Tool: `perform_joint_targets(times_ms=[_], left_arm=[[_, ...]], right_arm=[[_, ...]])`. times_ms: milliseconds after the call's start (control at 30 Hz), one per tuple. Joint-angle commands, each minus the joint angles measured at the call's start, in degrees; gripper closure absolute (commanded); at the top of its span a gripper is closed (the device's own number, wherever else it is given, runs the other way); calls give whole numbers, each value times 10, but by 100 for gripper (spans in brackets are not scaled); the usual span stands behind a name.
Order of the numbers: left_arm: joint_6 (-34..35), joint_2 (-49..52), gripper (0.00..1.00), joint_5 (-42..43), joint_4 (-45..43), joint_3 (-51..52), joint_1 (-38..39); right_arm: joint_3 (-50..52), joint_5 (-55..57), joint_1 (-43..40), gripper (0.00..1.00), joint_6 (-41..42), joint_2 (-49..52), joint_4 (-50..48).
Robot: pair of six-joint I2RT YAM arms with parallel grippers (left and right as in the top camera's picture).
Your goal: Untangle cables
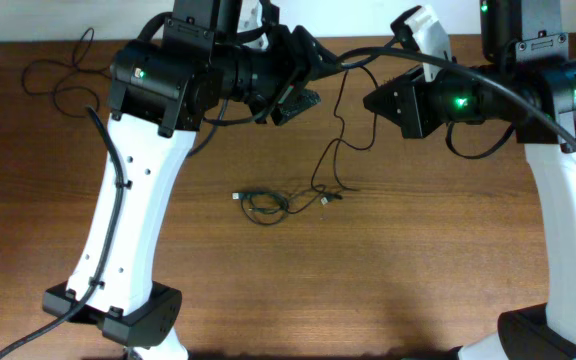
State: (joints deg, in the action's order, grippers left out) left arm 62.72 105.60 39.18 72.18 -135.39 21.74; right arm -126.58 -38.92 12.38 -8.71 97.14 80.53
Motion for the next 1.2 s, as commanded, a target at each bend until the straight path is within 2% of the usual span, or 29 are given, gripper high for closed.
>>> perform_joint_targets(times_ms=[0,267,467,600,733,767,900,1067,1167], left_arm=[[111,6,37,1,-11,-4,-2],[141,6,34,3,-41,-4,-2],[149,6,46,-2,-42,-4,-2],[155,6,50,-33,-42,-4,-2],[155,8,64,-34,-42,-4,-2],[155,9,70,-33,-42,-4,-2],[155,9,72,-29,-40,-4,-2],[155,9,69,-23,-40,-4,-2],[155,9,75,-20,-40,-4,-2]], right_arm=[[-5,-15,21,96,-5,2,-8],[-5,-13,68,96,-5,2,-30],[-5,-17,72,96,-5,2,-42],[-5,-17,86,96,-5,2,-49],[-5,-13,90,96,-5,2,-52],[-5,-13,90,96,-5,2,-52],[-5,-11,90,96,-5,2,-51],[-5,10,90,96,-5,2,-52],[-5,11,90,96,-5,2,-52]])
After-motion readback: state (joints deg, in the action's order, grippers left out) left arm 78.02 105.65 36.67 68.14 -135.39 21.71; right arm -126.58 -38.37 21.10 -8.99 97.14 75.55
